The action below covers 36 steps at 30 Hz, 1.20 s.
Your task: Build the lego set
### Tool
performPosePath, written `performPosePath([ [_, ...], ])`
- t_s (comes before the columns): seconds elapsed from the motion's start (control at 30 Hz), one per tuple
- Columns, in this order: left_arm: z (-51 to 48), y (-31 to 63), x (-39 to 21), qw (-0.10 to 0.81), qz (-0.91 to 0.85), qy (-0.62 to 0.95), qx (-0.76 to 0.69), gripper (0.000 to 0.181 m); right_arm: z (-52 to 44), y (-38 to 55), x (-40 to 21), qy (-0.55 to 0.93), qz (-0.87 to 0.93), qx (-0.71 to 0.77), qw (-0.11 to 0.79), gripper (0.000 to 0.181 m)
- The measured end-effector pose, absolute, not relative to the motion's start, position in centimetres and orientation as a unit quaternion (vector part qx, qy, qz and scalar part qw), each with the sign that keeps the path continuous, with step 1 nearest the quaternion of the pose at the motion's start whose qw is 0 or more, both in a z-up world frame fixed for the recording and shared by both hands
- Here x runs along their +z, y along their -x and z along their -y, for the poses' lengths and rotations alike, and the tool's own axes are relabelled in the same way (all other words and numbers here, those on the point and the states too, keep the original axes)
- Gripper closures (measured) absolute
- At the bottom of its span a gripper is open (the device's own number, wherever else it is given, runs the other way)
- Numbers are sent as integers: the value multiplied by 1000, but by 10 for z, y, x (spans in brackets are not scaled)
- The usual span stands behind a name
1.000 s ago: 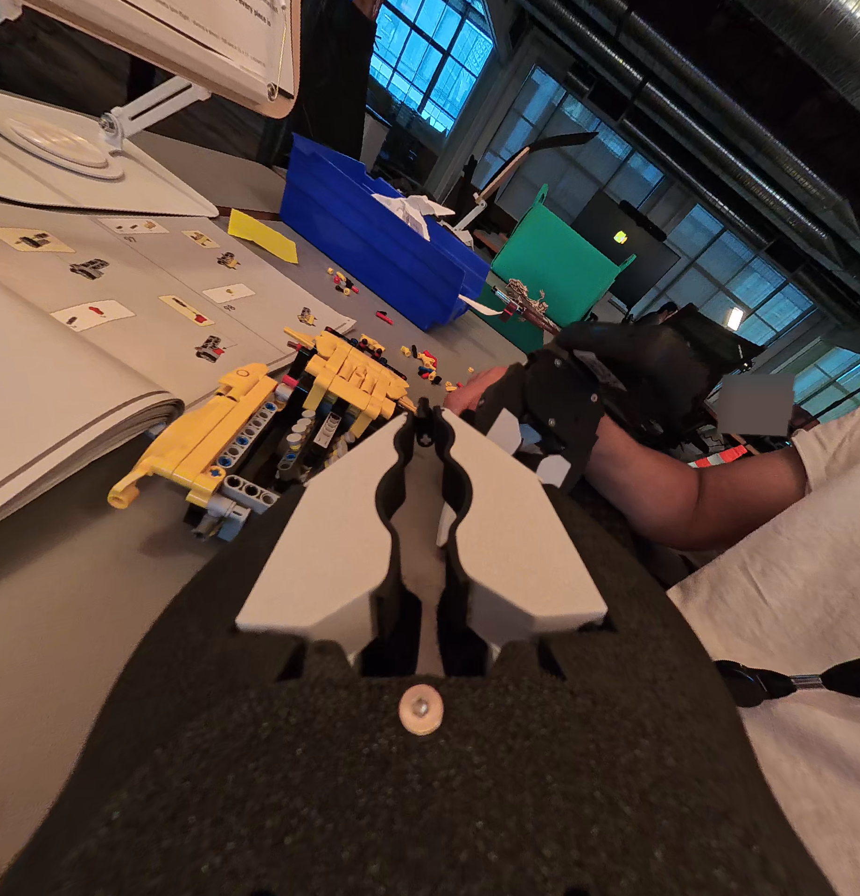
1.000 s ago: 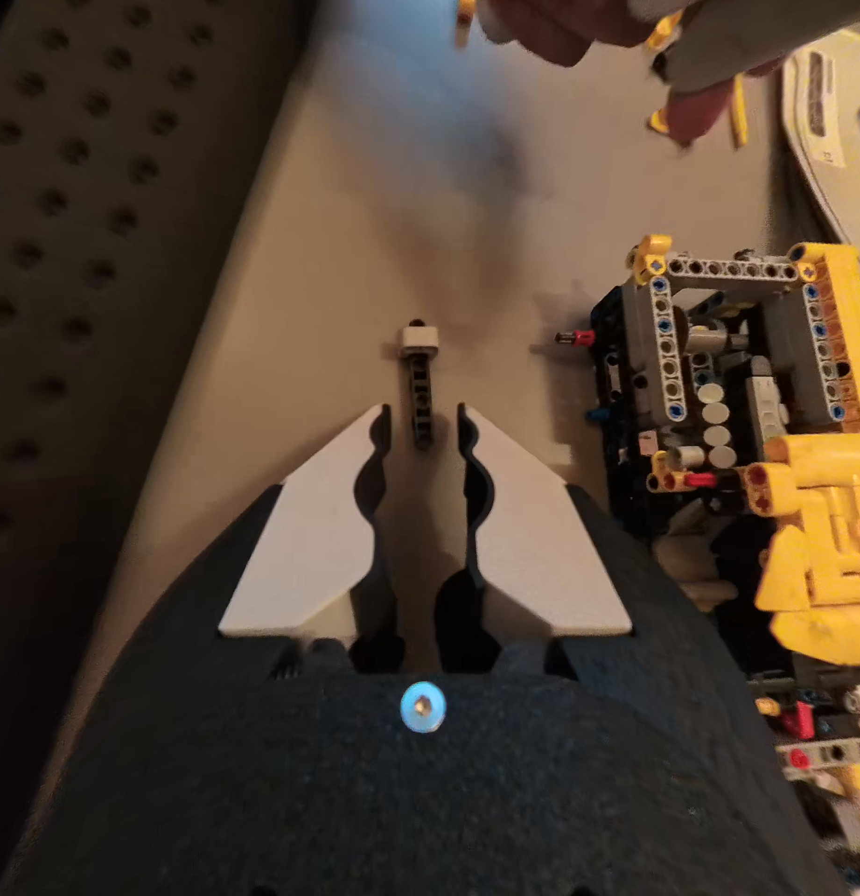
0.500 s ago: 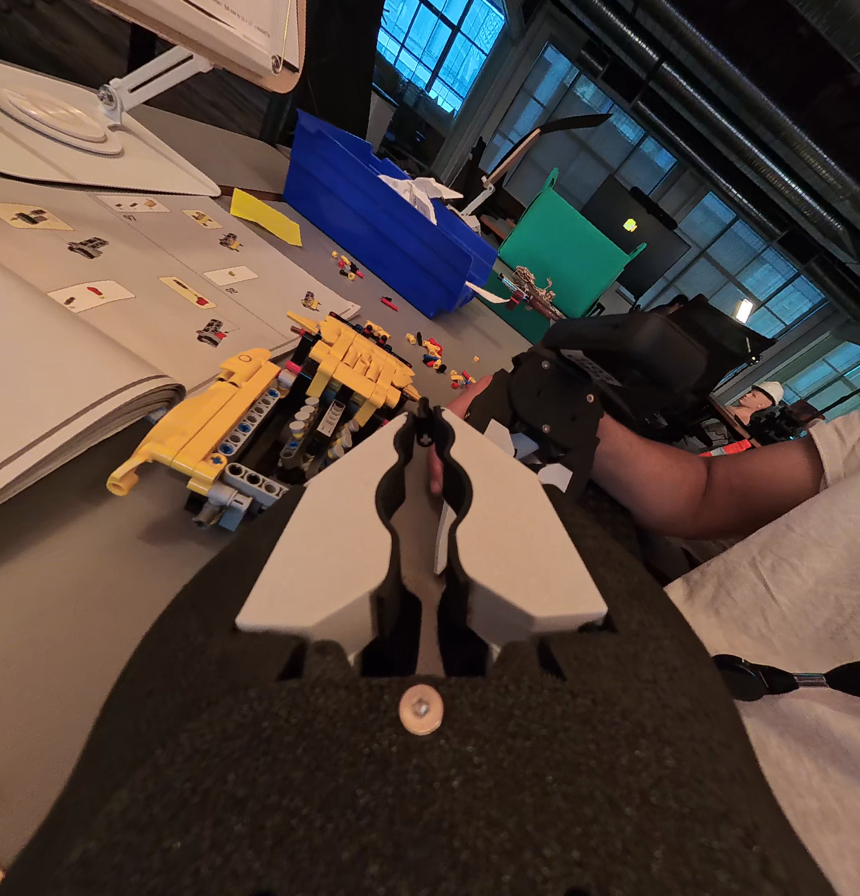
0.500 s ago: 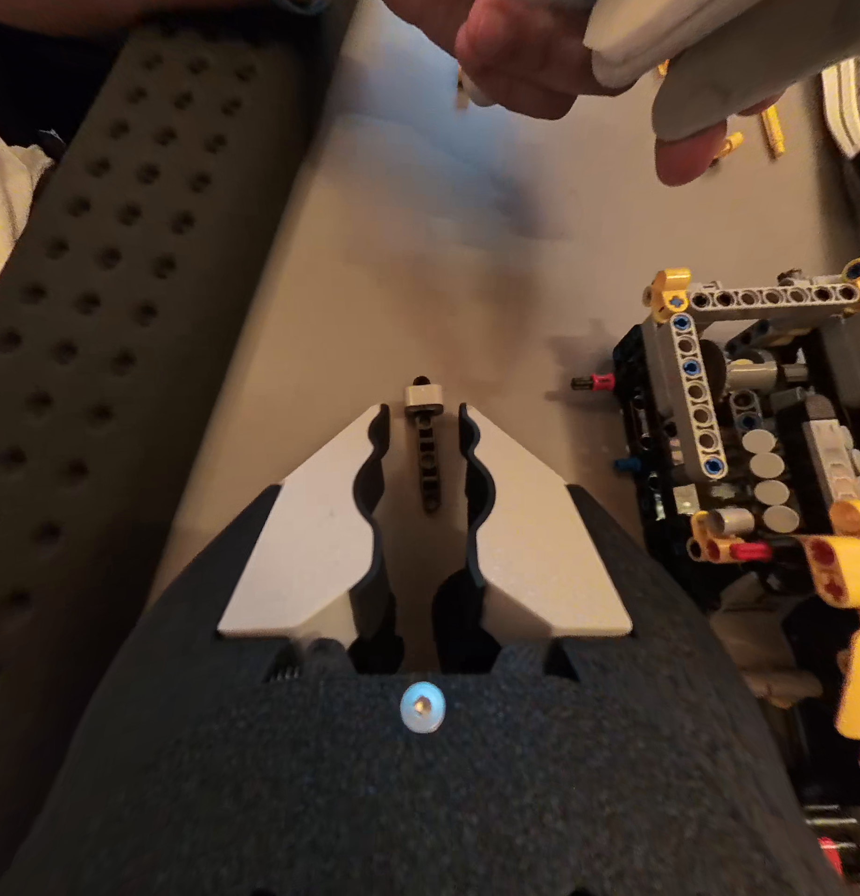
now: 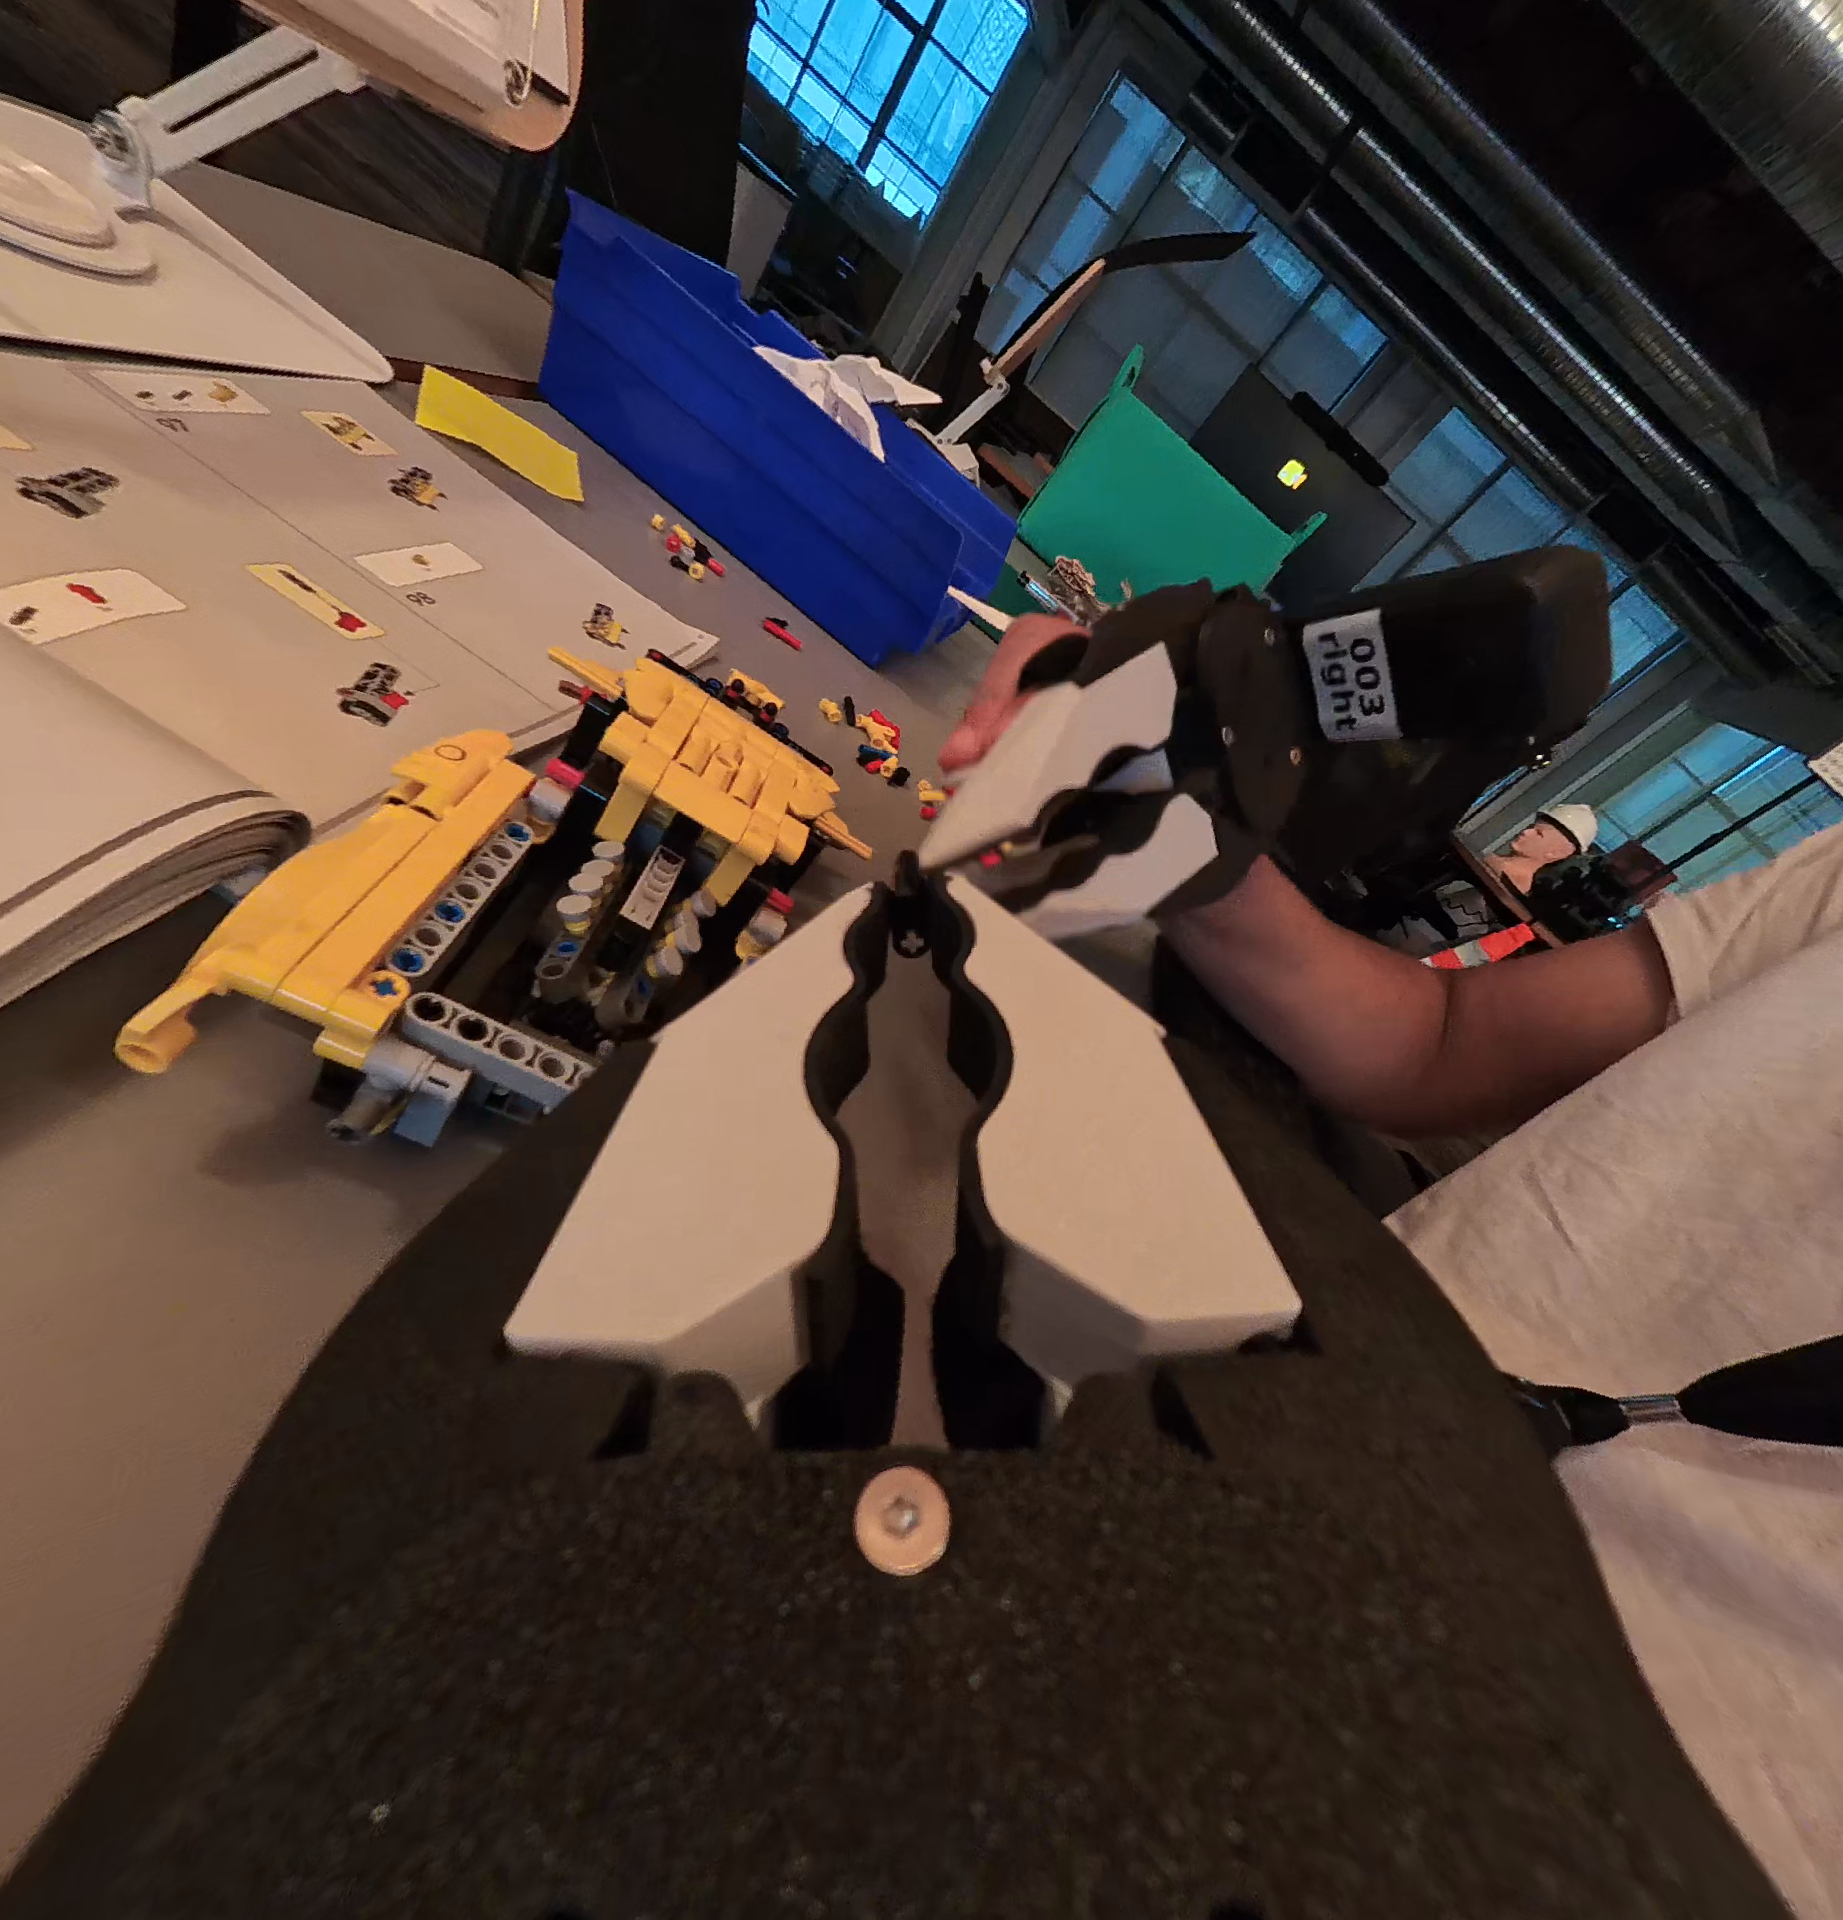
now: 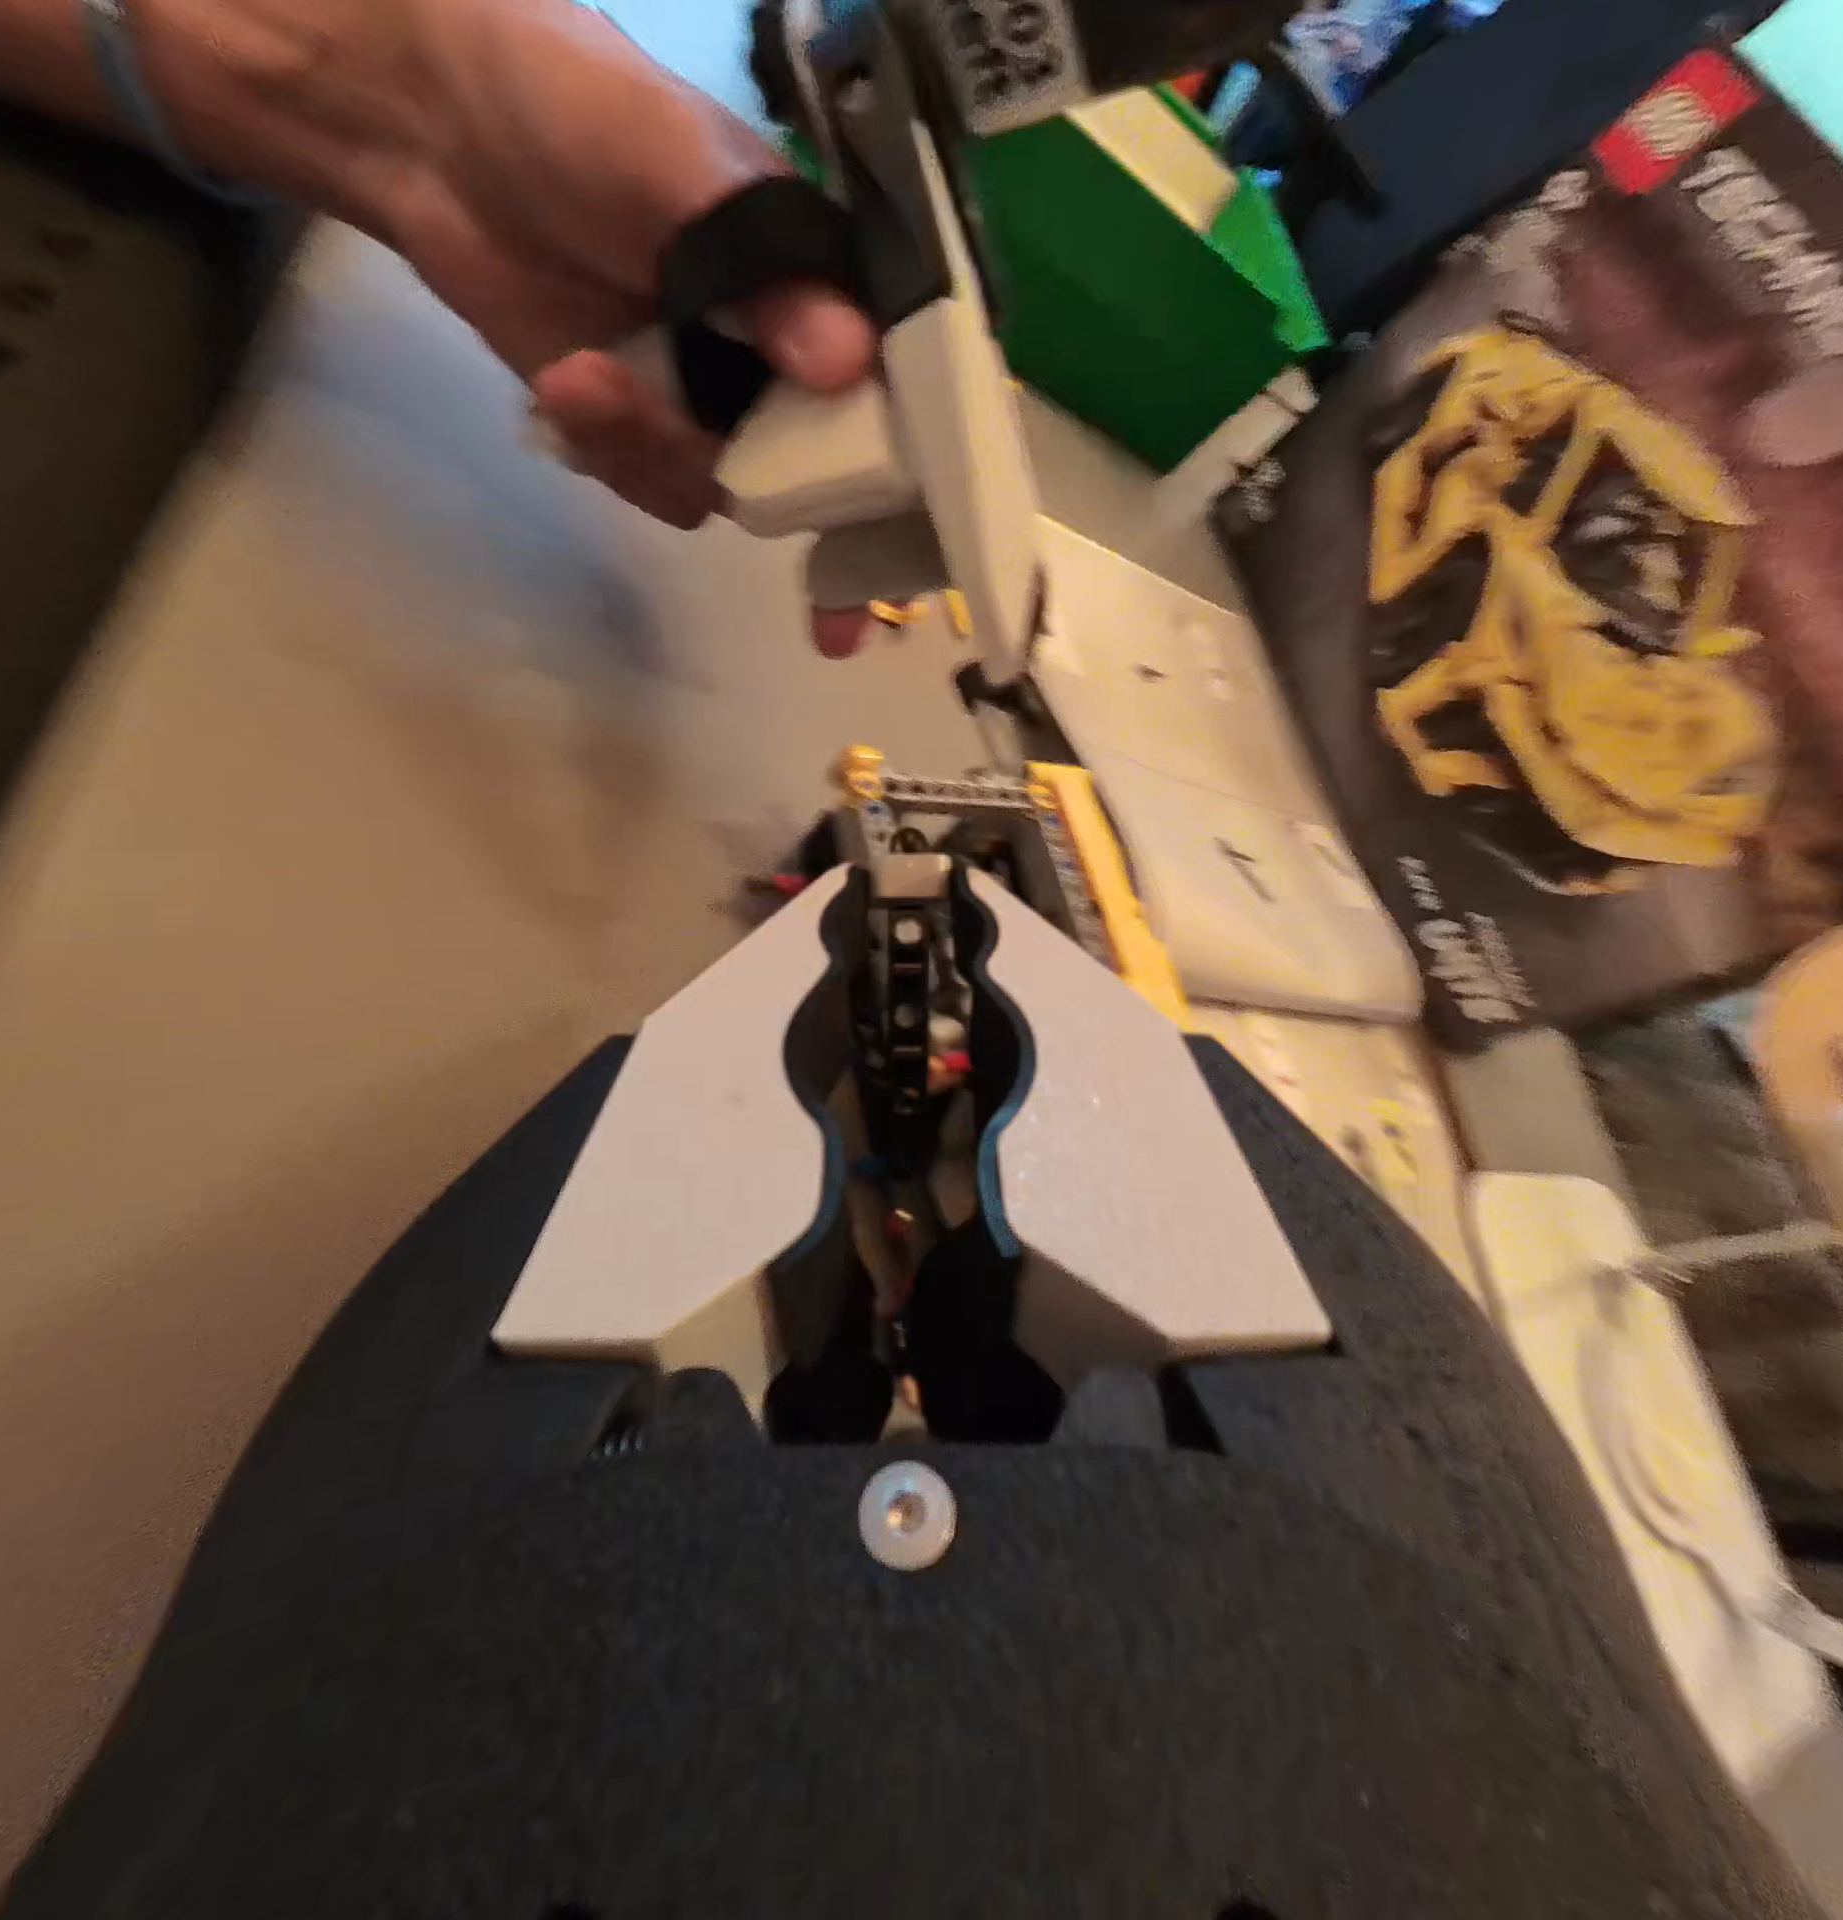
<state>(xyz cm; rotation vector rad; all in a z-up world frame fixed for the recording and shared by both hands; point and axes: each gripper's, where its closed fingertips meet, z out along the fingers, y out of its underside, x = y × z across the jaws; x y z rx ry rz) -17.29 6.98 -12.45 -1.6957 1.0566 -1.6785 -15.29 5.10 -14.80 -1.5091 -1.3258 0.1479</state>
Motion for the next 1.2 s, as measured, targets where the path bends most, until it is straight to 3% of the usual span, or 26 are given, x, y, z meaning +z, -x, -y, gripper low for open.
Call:
performPosePath([
  [0.33, -60, 169, -129, 180, -352, 628, -670, 175, -59, 148, -146, 619, 571, -32, 539, 167],
  [1.2, -45, 162, -157, 143, -400, 663, -616, 174, -52, 161, -166, 601, 625, -92, 489, 167],
])
